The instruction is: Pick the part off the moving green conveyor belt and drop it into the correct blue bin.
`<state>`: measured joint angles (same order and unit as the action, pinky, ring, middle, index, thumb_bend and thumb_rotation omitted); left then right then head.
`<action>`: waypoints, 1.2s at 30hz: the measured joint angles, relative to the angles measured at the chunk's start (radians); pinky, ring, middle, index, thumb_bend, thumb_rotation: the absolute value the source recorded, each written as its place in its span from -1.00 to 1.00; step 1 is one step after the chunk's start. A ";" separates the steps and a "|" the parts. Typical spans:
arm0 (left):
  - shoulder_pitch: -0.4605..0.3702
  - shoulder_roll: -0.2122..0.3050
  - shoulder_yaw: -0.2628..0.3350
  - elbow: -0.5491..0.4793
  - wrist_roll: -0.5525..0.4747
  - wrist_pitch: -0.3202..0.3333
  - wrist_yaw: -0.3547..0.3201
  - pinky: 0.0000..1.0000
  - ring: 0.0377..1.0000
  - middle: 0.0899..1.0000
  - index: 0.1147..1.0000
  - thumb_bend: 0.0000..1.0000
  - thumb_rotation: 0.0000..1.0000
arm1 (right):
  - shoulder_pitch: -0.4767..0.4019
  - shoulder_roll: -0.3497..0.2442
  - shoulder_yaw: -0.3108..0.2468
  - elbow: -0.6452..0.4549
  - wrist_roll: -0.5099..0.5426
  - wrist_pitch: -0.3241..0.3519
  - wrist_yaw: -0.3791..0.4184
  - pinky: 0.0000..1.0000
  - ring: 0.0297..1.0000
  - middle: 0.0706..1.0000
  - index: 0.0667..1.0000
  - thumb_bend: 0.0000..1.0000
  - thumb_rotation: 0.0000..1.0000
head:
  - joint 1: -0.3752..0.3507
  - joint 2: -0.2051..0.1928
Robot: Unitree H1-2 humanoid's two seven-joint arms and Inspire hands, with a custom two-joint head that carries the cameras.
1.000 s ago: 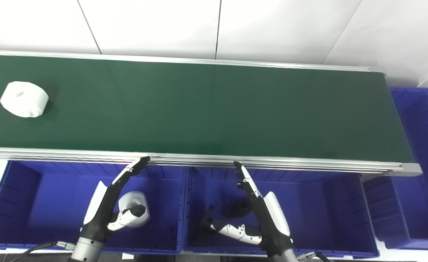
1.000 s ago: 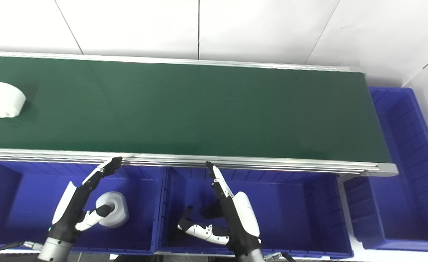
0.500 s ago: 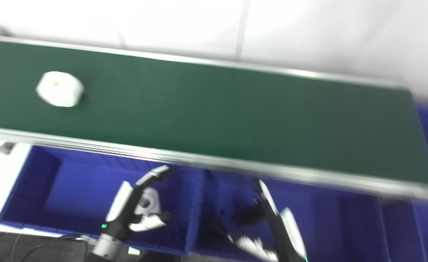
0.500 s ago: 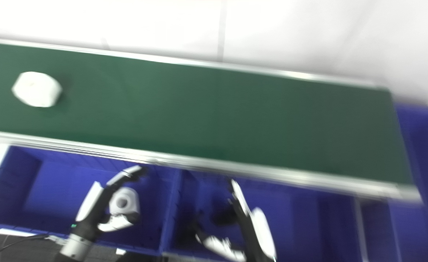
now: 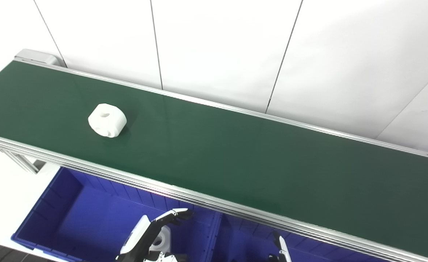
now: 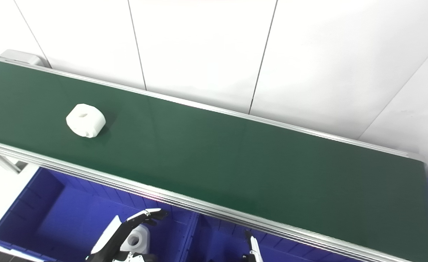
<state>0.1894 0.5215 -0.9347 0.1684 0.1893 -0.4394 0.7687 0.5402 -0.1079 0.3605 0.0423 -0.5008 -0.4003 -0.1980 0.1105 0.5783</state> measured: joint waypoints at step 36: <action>-0.114 0.096 0.109 -0.188 0.016 -0.003 0.020 0.48 0.58 0.67 0.69 0.66 0.68 | -0.051 0.032 0.017 0.041 -0.026 -0.006 -0.036 0.45 0.76 0.87 0.90 0.54 0.27 | -0.302 -0.012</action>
<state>0.0749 0.6172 -0.8260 -0.0191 0.2053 -0.4424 0.7892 0.4895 -0.0764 0.3776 0.0831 -0.5266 -0.4060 -0.2337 -0.1917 0.5660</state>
